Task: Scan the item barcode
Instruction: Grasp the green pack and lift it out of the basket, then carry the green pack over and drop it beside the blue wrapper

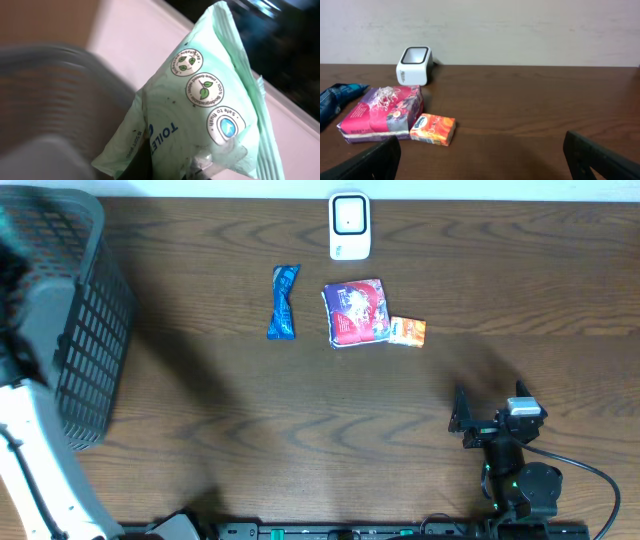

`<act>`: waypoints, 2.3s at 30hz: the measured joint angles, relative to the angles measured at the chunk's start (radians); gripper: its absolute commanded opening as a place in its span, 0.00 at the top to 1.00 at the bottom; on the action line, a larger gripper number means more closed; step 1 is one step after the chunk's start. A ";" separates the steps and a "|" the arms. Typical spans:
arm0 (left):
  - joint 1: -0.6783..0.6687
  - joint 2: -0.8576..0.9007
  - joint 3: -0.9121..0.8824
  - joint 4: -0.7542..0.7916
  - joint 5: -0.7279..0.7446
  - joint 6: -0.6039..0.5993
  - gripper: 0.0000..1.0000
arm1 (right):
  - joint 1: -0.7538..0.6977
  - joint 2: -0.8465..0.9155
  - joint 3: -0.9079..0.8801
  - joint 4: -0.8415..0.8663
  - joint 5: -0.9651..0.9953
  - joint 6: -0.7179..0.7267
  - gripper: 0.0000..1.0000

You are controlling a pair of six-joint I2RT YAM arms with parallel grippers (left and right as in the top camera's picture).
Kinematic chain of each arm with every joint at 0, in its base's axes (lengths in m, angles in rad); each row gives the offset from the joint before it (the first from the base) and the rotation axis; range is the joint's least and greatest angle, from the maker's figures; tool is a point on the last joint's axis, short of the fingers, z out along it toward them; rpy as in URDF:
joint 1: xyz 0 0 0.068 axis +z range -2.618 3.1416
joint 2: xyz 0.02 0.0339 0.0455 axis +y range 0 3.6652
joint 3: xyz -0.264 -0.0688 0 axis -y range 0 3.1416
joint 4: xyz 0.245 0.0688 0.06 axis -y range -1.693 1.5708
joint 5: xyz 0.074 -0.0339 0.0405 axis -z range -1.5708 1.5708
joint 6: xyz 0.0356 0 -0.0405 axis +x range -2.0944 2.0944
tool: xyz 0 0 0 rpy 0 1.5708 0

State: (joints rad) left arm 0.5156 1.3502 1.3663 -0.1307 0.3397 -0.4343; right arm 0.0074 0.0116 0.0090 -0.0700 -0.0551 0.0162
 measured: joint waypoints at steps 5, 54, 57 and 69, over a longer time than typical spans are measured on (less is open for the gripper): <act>-0.276 0.020 0.000 0.001 0.003 -0.003 0.93 | 0.000 0.000 0.000 0.000 0.000 0.000 0.01; -0.777 0.285 0.005 -0.241 -0.387 -0.077 0.07 | 0.000 0.000 0.000 0.000 0.000 0.000 0.01; -0.711 0.283 0.004 -0.361 -0.394 -0.063 0.03 | 0.000 0.000 0.000 0.000 0.000 0.000 0.01; -0.637 0.284 0.003 -0.657 -0.395 -0.058 0.02 | 0.000 0.000 0.000 0.000 0.000 0.000 0.01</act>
State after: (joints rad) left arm -0.1215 1.6344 1.3689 -0.7872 -0.0555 -0.4927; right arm 0.0074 0.0120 0.0090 -0.0700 -0.0551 0.0162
